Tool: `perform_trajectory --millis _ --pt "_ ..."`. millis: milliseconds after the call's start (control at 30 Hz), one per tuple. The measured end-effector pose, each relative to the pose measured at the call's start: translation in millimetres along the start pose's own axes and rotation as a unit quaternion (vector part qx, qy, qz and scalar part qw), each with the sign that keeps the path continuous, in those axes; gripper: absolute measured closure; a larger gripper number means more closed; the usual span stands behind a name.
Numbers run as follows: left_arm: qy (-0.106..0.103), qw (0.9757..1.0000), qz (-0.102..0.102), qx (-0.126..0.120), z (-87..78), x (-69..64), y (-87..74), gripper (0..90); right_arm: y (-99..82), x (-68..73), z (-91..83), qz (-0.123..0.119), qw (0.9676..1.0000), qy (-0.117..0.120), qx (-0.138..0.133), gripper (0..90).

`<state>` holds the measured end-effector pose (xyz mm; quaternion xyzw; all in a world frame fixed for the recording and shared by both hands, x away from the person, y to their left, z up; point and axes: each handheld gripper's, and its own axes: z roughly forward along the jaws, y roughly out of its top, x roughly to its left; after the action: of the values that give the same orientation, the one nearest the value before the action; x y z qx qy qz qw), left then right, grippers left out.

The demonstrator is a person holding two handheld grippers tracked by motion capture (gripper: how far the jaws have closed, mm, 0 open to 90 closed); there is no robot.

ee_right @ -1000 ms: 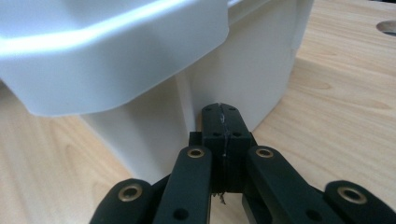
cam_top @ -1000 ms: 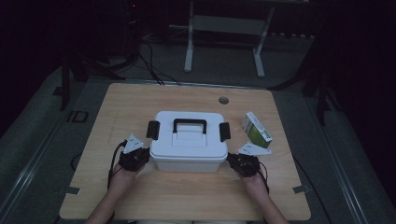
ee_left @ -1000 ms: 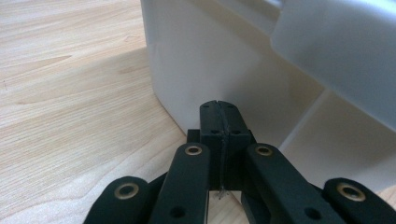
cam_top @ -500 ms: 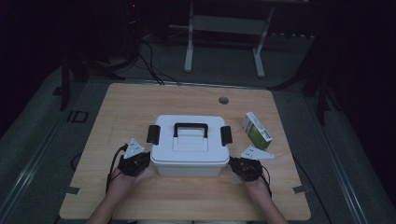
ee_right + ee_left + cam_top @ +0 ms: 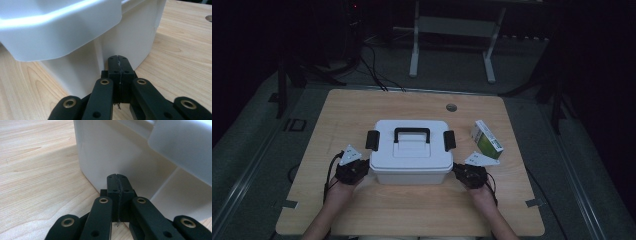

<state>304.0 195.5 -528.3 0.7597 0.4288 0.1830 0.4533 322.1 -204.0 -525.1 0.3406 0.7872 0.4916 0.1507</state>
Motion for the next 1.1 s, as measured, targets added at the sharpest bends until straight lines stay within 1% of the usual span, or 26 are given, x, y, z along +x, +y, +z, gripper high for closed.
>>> perform_trajectory --millis 100,167,200,233,300,333,400,433,500,533,567,600,633,667,700,733,767,800,833,867,900,933,967,1000,1033,1100 --pt "0.000 1.0000 -0.001 -0.001 0.2 1.1 0.0 89.8 0.4 -1.0 0.6 0.003 1.0000 0.004 -0.002 90.0" --pt "-0.006 1.0000 0.002 -0.006 -0.2 3.1 -1.3 89.5 0.7 -0.5 0.6 -0.002 1.0000 0.000 -0.002 90.0" --pt "-0.011 0.9999 -0.004 -0.005 -0.3 4.2 -1.4 89.1 0.5 0.6 0.3 -0.011 0.9999 -0.007 -0.006 90.0" --pt "0.003 0.9999 0.010 0.003 -0.9 4.5 -0.8 88.2 0.4 0.9 0.1 -0.016 0.9998 -0.010 -0.007 90.0" --pt "0.000 0.9999 0.005 0.012 -0.6 7.7 -0.6 88.1 0.5 0.8 -0.2 -0.021 0.9996 -0.018 -0.007 90.0" --pt "0.004 0.9999 0.005 0.015 -0.6 8.7 -0.8 86.3 0.5 -2.2 -1.2 -0.019 0.9996 -0.021 -0.007 89.9" --pt "-0.003 0.9997 -0.002 0.024 -1.8 13.5 -1.1 86.2 -0.2 -6.8 -3.0 -0.017 0.9994 -0.029 -0.008 88.8" --pt "0.004 0.9997 -0.003 0.025 -2.7 14.8 -1.6 86.1 -1.0 -9.6 -4.7 -0.013 0.9994 -0.031 -0.009 86.8" --pt "0.004 0.9997 -0.003 0.025 -2.7 14.8 -1.6 83.6 -1.8 -11.9 -6.5 -0.012 0.9993 -0.034 -0.010 86.8" --pt "0.000 0.9992 -0.009 0.039 -4.0 20.3 -3.2 80.5 -4.0 -16.8 -10.9 -0.011 0.9990 -0.040 -0.014 81.0" --pt "-0.007 0.9989 -0.010 0.045 -3.8 21.3 -3.9 80.4 -4.9 -18.6 -12.6 -0.012 0.9989 -0.043 -0.014 77.9" --pt "-0.009 0.9986 -0.010 0.052 -3.4 21.3 -4.3 77.2 -5.3 -20.1 -14.0 -0.012 0.9987 -0.047 -0.013 73.2" --pt "-0.007 0.9984 -0.007 0.056 -3.1 20.8 -4.7 73.8 -5.7 -21.8 -15.3 -0.011 0.9987 -0.049 -0.013 65.7" --pt "-0.007 0.9984 -0.007 0.056 -3.1 20.8 -4.7 67.4 -5.7 -21.8 -15.3 -0.011 0.9987 -0.049 -0.013 65.7" --pt "-0.018 0.9975 -0.006 0.068 -2.5 20.7 -4.9 67.4 -6.0 -23.4 -16.6 -0.008 0.9986 -0.050 -0.015 59.2" --pt "-0.022 0.9972 -0.005 0.071 -2.6 20.6 -5.0 56.1 -6.0 -25.5 -18.2 -0.010 0.9985 -0.052 -0.014 47.1" --pt "-0.027 0.9967 -0.003 0.077 -2.7 20.8 -5.1 51.1 -6.0 -26.0 -18.5 -0.013 0.9984 -0.053 -0.013 41.4" --pt "-0.037 0.9959 0.000 0.083 -2.6 21.8 -5.2 45.3 -5.9 -26.8 -19.0 -0.012 0.9985 -0.052 -0.013 35.6" --pt "-0.042 0.9951 0.002 0.089 -3.1 22.9 -5.4 39.7 -6.1 -28.3 -19.4 -0.010 0.9991 -0.038 -0.012 25.9" --pt "-0.042 0.9951 0.002 0.089 -3.1 22.9 -5.4 39.0 -6.1 -28.3 -19.4 -0.010 0.9991 -0.038 -0.012 25.9" --pt "-0.051 0.9936 0.000 0.101 -4.4 26.0 -6.1 39.0 -6.6 -29.2 -19.5 -0.011 0.9996 -0.024 -0.006 16.9" --pt "-0.052 0.9928 0.003 0.108 -5.7 27.7 -6.3 36.6 -8.2 -30.1 -19.5 -0.021 0.9996 -0.019 0.002 13.7" --pt "-0.056 0.9916 0.006 0.116 -8.8 31.2 -6.8 36.5 -9.3 -31.2 -19.8 -0.019 0.9998 -0.009 0.003 13.6" --pt "-0.056 0.9916 0.006 0.116 -8.8 31.2 -6.8 36.4 -9.3 -31.2 -19.8 -0.019 0.9998 -0.009 0.003 13.6" --pt "-0.057 0.9914 0.005 0.118 -11.8 33.9 -6.8 36.4 -13.0 -33.4 -19.7 -0.024 0.9996 -0.001 0.013 12.3" --pt "-0.060 0.9908 0.004 0.121 -14.5 36.2 -6.5 36.3 -13.7 -33.9 -19.8 -0.026 0.9996 0.002 0.012 12.3"
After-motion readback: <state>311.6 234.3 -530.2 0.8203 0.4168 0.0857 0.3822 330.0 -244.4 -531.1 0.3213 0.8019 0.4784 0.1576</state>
